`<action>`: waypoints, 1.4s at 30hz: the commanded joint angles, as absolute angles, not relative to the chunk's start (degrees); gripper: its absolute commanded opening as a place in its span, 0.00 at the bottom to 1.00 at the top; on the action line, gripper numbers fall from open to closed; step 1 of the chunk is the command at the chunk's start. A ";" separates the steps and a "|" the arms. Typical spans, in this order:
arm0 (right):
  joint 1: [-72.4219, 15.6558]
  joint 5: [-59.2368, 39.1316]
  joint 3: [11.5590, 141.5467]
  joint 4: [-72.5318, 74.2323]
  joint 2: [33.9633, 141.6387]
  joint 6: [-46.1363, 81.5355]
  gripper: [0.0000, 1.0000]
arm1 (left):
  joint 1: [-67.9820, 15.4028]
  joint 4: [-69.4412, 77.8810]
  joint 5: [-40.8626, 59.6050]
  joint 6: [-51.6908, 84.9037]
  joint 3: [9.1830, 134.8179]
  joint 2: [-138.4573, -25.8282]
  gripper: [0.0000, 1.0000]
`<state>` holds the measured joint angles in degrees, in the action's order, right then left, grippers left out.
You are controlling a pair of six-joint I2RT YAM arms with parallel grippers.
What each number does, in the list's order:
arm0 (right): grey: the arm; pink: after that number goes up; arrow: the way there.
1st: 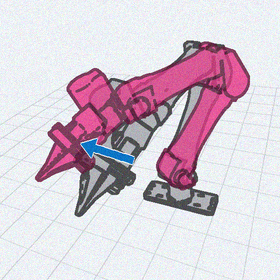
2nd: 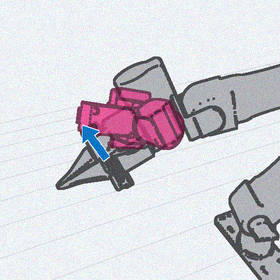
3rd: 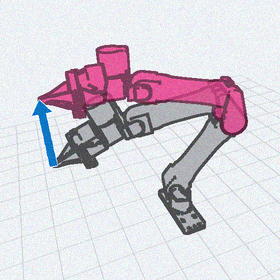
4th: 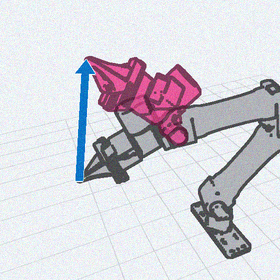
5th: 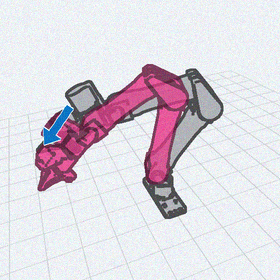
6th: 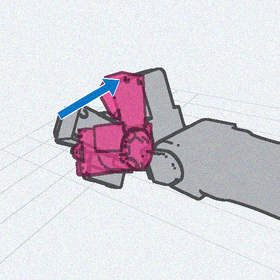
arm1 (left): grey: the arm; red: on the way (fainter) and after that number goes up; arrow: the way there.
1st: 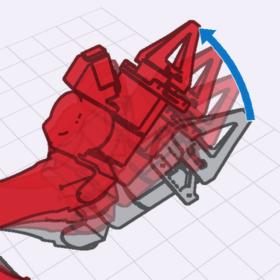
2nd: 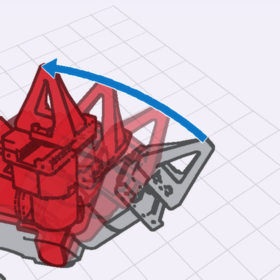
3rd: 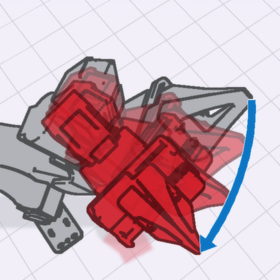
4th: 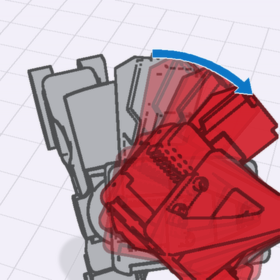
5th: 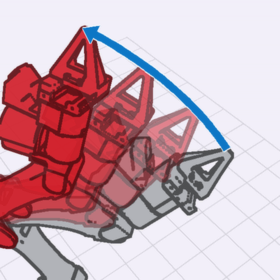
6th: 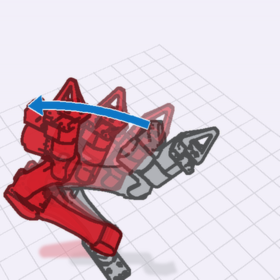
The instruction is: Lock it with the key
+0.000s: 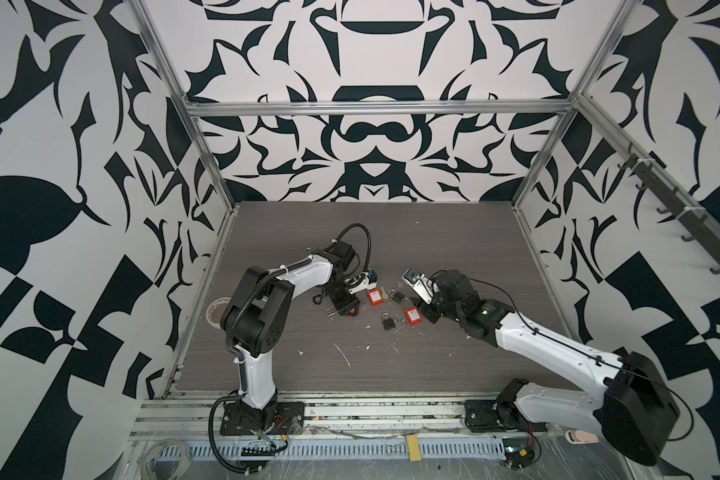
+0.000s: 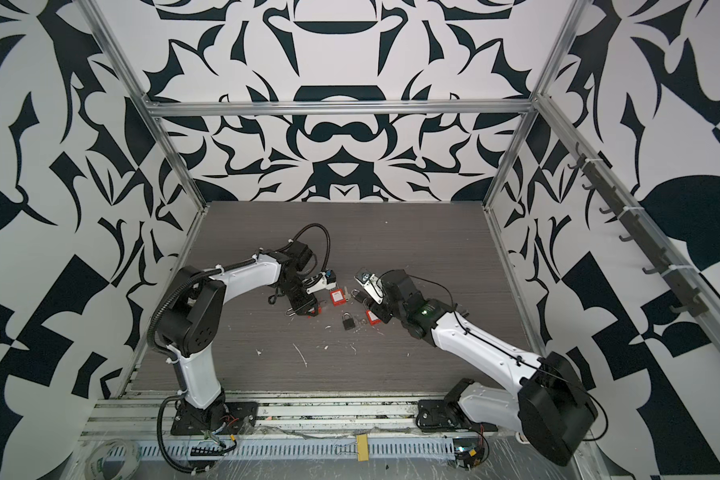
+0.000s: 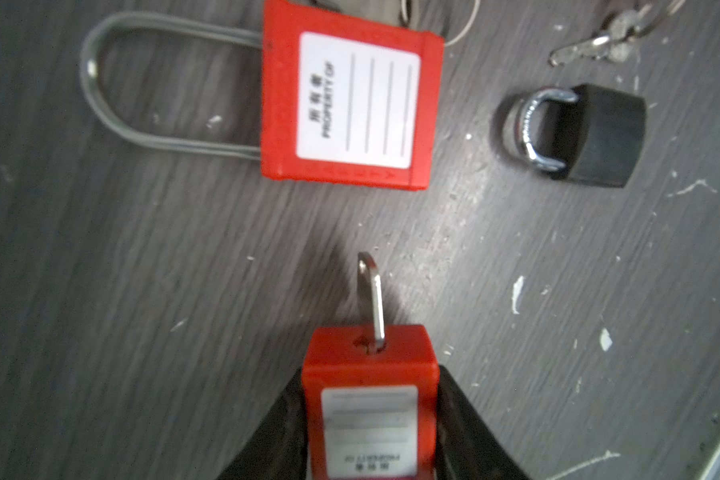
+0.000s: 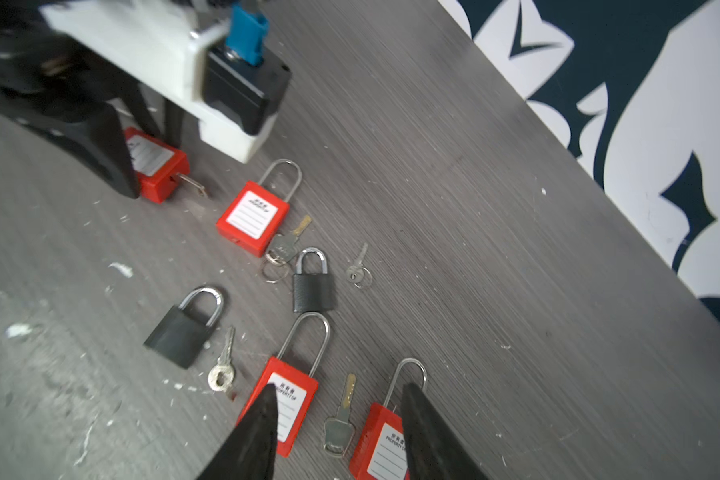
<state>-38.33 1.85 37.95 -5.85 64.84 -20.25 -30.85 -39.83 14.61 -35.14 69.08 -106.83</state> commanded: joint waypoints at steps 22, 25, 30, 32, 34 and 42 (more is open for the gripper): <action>-39.10 -29.64 64.25 -9.01 95.39 -43.90 0.53 | -24.88 -7.51 3.50 -7.88 45.50 -59.80 0.78; -40.48 -31.31 69.10 -11.76 100.86 -48.68 0.54 | -24.77 -4.32 -2.44 -2.95 40.98 -54.14 0.84; -42.65 -32.57 79.08 -19.94 110.37 -53.38 0.56 | -22.97 -5.18 -6.17 5.34 37.80 -48.56 0.99; -43.29 -33.55 81.91 -22.48 113.03 -54.43 0.57 | -21.70 -6.95 -5.67 7.08 38.38 -48.41 0.99; -43.48 -35.24 83.39 -23.61 114.69 -54.98 0.58 | -20.51 -9.09 -4.88 7.95 39.44 -49.05 0.99; -44.37 -34.83 87.74 -26.48 120.16 -54.51 0.59 | -16.72 -13.10 -2.69 9.76 43.46 -53.41 0.99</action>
